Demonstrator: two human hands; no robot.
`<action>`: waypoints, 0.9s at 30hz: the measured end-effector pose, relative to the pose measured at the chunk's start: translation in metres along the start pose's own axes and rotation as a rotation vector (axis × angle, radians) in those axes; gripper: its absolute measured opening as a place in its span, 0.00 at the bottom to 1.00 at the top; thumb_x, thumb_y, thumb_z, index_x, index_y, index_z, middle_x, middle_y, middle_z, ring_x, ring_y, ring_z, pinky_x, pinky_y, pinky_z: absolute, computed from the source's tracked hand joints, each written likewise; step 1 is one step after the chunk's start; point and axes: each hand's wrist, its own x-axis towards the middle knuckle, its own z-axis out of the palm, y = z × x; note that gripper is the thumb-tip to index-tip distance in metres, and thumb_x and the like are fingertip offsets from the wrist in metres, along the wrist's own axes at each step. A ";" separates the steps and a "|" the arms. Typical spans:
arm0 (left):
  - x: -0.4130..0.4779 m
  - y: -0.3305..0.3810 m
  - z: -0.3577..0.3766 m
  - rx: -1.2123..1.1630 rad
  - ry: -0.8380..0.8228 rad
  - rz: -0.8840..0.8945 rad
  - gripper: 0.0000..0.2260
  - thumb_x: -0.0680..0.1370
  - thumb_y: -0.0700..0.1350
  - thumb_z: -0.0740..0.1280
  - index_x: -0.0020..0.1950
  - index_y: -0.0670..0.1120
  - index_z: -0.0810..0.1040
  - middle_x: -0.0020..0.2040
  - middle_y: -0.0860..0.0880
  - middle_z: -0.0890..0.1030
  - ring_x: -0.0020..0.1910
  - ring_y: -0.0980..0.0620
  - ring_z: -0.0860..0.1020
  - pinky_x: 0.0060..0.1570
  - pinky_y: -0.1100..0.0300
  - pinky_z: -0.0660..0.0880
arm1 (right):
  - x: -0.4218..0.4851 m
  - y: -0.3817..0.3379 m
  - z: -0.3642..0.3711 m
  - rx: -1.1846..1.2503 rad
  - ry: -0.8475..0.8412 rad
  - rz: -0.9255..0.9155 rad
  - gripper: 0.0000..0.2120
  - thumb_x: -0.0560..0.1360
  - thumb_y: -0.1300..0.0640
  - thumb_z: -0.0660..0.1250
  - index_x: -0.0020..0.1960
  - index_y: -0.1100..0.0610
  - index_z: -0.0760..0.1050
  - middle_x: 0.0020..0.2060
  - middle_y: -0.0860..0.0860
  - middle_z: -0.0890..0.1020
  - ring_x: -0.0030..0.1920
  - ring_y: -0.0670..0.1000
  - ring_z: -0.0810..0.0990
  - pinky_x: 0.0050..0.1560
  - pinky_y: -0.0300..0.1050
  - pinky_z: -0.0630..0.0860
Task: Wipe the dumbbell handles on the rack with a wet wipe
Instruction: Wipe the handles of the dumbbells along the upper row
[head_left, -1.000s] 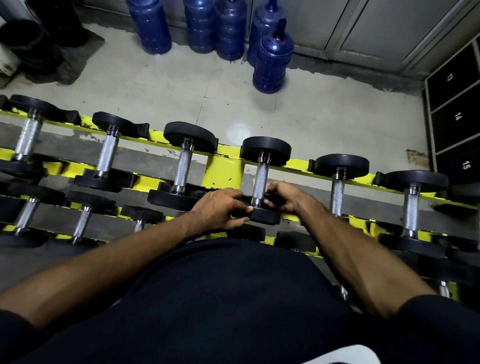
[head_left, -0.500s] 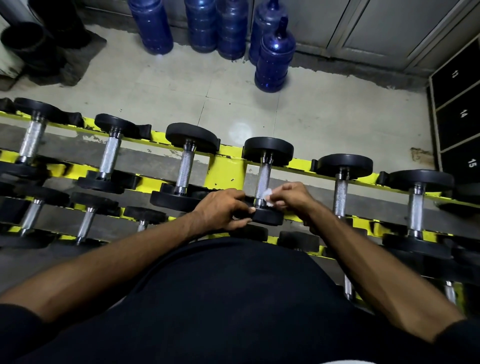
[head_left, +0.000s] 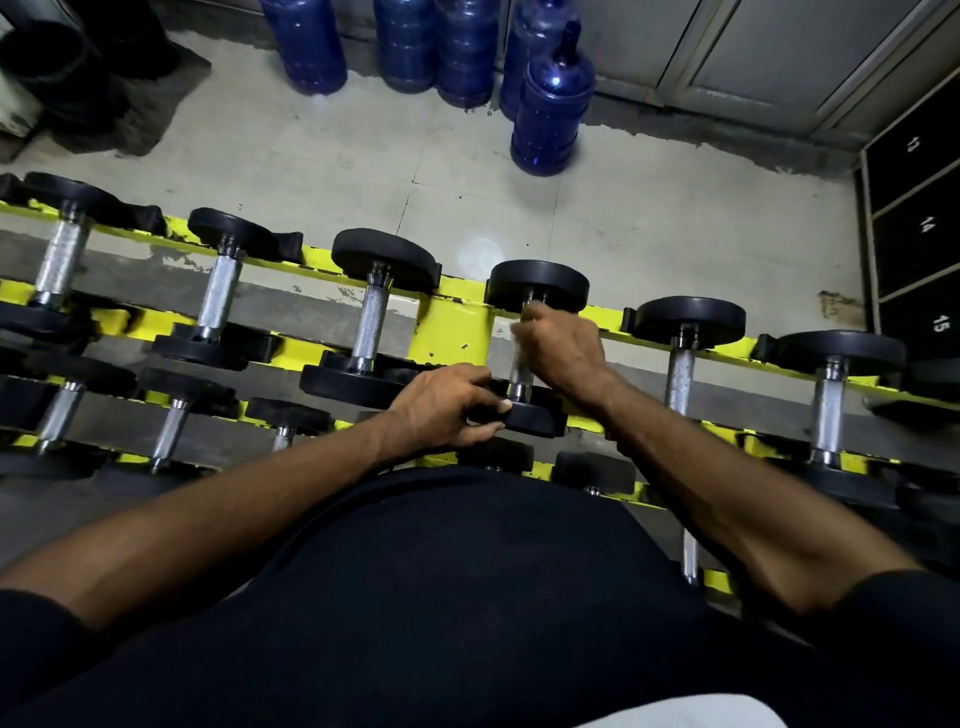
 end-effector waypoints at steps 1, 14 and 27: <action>0.000 0.001 0.000 -0.003 0.004 -0.011 0.09 0.73 0.51 0.76 0.51 0.51 0.85 0.39 0.52 0.76 0.38 0.52 0.76 0.30 0.59 0.72 | 0.010 -0.006 -0.007 -0.065 -0.044 0.059 0.07 0.74 0.58 0.70 0.51 0.52 0.83 0.49 0.50 0.79 0.42 0.58 0.82 0.32 0.43 0.70; -0.003 0.000 0.005 0.003 0.005 -0.053 0.10 0.74 0.53 0.74 0.53 0.54 0.85 0.43 0.51 0.78 0.41 0.49 0.78 0.33 0.55 0.77 | 0.016 -0.011 -0.018 0.091 -0.251 -0.051 0.08 0.72 0.55 0.71 0.51 0.50 0.83 0.47 0.51 0.84 0.51 0.56 0.80 0.41 0.45 0.74; -0.004 0.001 0.005 -0.032 0.006 -0.080 0.10 0.74 0.53 0.74 0.53 0.53 0.85 0.42 0.52 0.77 0.41 0.52 0.77 0.34 0.56 0.77 | 0.011 0.003 0.025 1.304 0.192 1.086 0.05 0.72 0.63 0.73 0.45 0.55 0.80 0.40 0.50 0.83 0.39 0.50 0.81 0.41 0.46 0.82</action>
